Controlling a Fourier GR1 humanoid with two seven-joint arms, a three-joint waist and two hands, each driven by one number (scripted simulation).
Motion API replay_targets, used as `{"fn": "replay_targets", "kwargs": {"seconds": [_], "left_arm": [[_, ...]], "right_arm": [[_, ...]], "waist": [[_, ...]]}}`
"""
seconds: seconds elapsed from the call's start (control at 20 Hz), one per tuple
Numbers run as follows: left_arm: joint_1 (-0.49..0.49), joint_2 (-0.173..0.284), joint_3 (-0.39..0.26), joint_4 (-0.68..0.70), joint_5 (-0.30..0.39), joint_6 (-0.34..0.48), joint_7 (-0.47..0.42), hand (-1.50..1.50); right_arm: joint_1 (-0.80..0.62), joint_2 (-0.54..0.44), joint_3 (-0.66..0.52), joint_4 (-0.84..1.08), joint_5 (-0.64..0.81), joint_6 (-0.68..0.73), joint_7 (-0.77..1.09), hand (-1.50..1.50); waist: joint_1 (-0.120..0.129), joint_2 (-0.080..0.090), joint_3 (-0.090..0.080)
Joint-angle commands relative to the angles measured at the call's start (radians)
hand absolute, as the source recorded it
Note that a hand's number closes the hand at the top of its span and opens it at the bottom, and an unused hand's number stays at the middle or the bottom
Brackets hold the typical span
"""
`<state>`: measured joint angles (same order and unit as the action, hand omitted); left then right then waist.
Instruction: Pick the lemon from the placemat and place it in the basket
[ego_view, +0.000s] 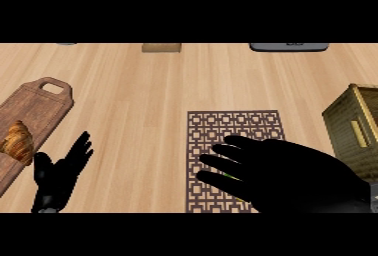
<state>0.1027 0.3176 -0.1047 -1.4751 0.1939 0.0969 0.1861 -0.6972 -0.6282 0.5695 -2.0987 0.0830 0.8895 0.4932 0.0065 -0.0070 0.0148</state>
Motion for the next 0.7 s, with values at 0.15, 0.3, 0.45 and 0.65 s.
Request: {"fn": "replay_targets", "kwargs": {"seconds": [0.15,0.3,0.45,0.65], "left_arm": [[0.030,-0.046,-0.050,0.071,-0.037,0.015,0.049,0.00],[0.013,-0.023,-0.003,0.099,-0.010,-0.009,0.049,0.00],[0.055,-0.030,-0.026,0.049,-0.022,-0.010,0.051,0.00],[0.039,-0.036,-0.014,0.052,-0.026,0.001,0.068,0.00]], "right_arm": [[0.089,0.024,0.085,0.038,0.215,-0.022,-0.108,-1.50],[0.106,0.015,0.085,0.102,0.307,-0.071,-0.208,-1.50],[0.098,0.062,0.105,0.185,0.354,-0.110,-0.242,-1.50],[0.183,-0.018,0.134,0.174,0.464,-0.182,-0.370,-1.50]], "waist": [[0.001,0.011,-0.013],[0.004,0.013,-0.013],[0.013,0.012,-0.014],[0.001,0.010,-0.013]]}}
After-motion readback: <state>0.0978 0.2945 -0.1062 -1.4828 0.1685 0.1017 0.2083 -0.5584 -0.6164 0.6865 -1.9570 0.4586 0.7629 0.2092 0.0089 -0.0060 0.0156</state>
